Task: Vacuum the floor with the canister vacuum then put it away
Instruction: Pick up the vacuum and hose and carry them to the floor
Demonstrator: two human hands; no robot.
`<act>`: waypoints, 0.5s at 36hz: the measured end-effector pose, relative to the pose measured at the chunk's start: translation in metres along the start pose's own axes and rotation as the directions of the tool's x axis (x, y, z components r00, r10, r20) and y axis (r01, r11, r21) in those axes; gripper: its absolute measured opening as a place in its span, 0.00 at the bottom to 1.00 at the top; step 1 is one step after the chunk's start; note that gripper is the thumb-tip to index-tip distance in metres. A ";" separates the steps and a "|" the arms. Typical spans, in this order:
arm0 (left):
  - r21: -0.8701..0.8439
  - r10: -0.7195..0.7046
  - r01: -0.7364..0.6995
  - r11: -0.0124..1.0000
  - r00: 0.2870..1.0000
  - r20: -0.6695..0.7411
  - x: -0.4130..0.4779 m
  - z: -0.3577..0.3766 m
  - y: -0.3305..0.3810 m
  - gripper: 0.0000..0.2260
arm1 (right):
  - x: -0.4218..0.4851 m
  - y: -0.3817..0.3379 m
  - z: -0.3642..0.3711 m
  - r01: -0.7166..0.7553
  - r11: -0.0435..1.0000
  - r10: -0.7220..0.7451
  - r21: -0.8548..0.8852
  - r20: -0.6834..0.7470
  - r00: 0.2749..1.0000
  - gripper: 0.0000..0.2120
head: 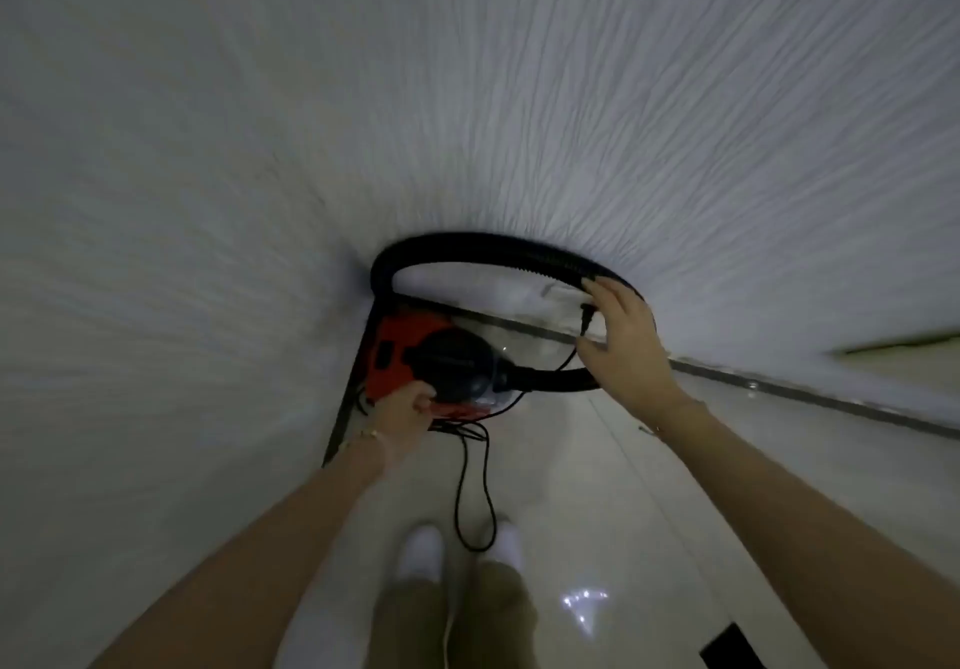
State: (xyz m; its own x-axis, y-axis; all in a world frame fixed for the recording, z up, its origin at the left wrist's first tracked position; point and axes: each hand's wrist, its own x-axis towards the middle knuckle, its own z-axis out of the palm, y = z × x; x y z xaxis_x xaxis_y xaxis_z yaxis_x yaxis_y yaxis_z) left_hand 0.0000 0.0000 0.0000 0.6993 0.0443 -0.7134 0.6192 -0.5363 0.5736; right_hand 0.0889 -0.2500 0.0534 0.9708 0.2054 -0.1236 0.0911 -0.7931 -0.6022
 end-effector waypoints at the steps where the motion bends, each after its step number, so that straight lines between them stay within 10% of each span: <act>1: 0.059 0.044 -0.042 0.997 0.998 -0.042 0.017 0.004 -0.003 0.16 | 0.009 0.006 0.007 0.060 0.997 -0.062 -0.038 -0.054 0.997 0.28; 9: 0.519 0.068 -0.117 0.846 0.991 0.113 0.106 0.026 -0.027 0.34 | 0.056 0.033 0.038 0.085 0.973 -0.109 -0.213 -0.103 0.989 0.31; 18: 0.775 0.043 -0.098 0.624 0.995 0.090 0.149 0.037 -0.028 0.31 | 0.064 0.054 0.063 0.041 0.938 -0.065 -0.345 -0.058 0.996 0.18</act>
State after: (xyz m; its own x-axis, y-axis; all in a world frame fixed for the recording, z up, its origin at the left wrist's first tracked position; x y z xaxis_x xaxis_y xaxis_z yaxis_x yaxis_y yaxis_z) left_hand 0.0735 -0.0094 -0.1368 0.6904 -0.0554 -0.7213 0.0410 -0.9925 0.1154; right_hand 0.1415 -0.2433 -0.0365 0.9741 0.2229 -0.0384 0.2018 -0.9333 -0.2971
